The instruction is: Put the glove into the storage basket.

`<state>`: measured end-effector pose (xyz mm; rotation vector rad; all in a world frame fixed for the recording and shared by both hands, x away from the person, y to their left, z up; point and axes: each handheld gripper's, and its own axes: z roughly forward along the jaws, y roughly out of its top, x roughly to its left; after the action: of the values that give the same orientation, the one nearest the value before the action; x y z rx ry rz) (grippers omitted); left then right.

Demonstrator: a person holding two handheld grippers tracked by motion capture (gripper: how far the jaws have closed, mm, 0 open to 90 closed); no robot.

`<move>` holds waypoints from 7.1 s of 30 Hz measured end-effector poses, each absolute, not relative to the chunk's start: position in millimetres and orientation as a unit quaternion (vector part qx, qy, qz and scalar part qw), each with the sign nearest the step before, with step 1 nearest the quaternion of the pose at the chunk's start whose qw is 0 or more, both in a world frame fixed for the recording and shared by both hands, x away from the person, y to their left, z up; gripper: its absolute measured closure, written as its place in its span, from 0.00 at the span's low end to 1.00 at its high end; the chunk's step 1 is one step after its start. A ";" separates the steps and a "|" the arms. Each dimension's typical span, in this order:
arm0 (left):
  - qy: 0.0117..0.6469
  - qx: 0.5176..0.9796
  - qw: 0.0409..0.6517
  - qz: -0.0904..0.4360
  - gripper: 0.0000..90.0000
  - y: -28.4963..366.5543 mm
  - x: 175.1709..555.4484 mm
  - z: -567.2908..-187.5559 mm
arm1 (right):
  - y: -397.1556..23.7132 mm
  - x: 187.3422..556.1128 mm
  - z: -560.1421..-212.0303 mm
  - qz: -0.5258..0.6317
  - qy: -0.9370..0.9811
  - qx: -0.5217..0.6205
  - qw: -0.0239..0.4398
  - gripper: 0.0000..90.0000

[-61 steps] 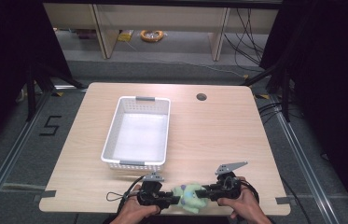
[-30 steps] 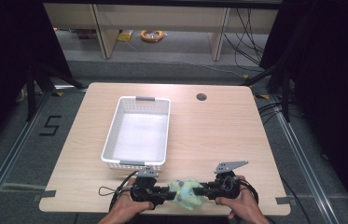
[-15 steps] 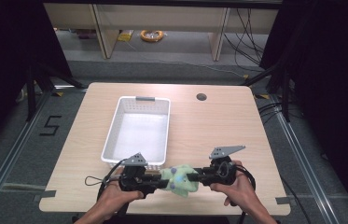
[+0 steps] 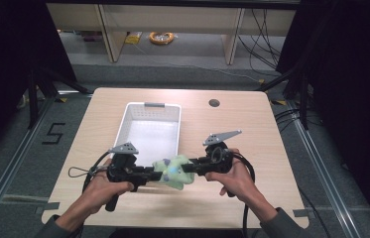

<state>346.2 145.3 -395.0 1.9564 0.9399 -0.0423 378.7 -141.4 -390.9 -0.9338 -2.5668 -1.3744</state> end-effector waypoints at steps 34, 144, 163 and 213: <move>0.478 0.794 0.376 -0.026 0.80 200.6 429.4 -429.5 | -49.2 466.7 -424.5 -0.370 -0.856 -0.358 0.055 0.81; 0.415 0.787 0.456 0.011 0.21 137.7 336.2 -418.0 | -163.3 397.5 -403.0 -0.447 -0.824 -0.349 -0.012 0.30; 0.398 0.791 0.465 0.002 0.21 125.5 317.1 -431.4 | -192.0 373.8 -422.3 -0.451 -0.809 -0.376 -0.004 0.30; 0.383 0.800 0.462 0.010 0.19 123.2 282.0 -490.2 | -227.3 315.4 -468.1 -0.468 -0.803 -0.369 -0.008 0.20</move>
<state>282.0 123.2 -490.2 1.9667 0.9414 0.0244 315.4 -227.3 -468.1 -1.1648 -2.5343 -1.4781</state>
